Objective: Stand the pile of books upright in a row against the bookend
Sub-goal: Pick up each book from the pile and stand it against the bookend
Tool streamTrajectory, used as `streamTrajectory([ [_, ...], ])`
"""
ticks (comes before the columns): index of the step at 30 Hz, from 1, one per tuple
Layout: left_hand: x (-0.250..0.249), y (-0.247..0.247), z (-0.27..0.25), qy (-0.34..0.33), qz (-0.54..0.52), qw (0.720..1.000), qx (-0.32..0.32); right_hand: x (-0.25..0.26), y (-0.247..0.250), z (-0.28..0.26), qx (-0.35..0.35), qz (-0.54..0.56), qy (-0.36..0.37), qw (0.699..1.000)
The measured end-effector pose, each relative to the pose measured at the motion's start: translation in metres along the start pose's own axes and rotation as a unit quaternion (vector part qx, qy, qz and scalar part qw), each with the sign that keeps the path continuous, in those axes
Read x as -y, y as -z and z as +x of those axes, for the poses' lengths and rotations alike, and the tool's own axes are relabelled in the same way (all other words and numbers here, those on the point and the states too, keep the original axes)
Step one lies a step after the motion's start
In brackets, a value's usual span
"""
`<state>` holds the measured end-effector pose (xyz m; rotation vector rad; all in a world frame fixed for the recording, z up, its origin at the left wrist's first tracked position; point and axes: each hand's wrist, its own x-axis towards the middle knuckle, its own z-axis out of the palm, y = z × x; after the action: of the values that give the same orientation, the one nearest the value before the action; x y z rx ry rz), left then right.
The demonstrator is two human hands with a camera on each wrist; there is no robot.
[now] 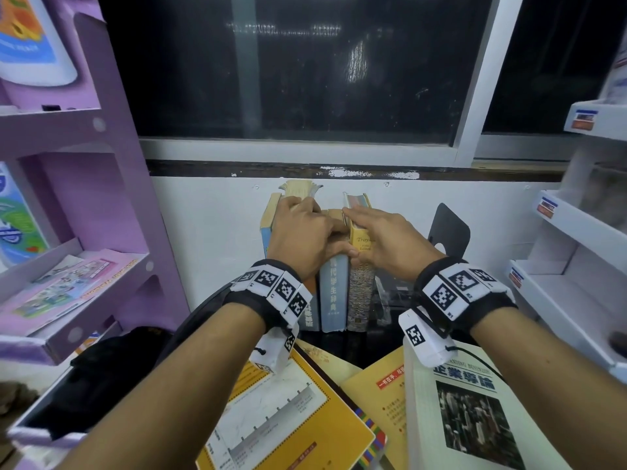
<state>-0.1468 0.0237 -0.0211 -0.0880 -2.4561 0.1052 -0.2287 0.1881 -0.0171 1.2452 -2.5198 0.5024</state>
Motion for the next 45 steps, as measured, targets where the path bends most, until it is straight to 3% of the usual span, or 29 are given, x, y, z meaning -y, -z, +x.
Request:
streamTrajectory([
  [16, 0.007, 0.012, -0.011, -0.064, -0.019, 0.997, 0.031, 0.019, 0.005, -0.010, 0.037, 0.040, -0.041, 0.998],
  [22, 0.012, 0.027, -0.029, -0.077, -0.018, 0.996, 0.034, 0.035, 0.016, -0.018, 0.053, -0.027, -0.060, 0.996],
  [27, 0.012, 0.040, -0.040, -0.073, -0.016, 0.997, 0.038, 0.048, 0.031, -0.034, 0.067, -0.005, -0.066, 0.996],
  [35, 0.012, 0.066, -0.070, -0.033, -0.026, 0.998, 0.051, 0.074, 0.057, -0.068, 0.068, 0.016, -0.074, 0.995],
  [45, 0.033, 0.088, -0.135, 0.096, -0.030, 0.981, 0.163, 0.112, 0.047, -0.109, 0.122, 0.062, -0.078, 0.988],
])
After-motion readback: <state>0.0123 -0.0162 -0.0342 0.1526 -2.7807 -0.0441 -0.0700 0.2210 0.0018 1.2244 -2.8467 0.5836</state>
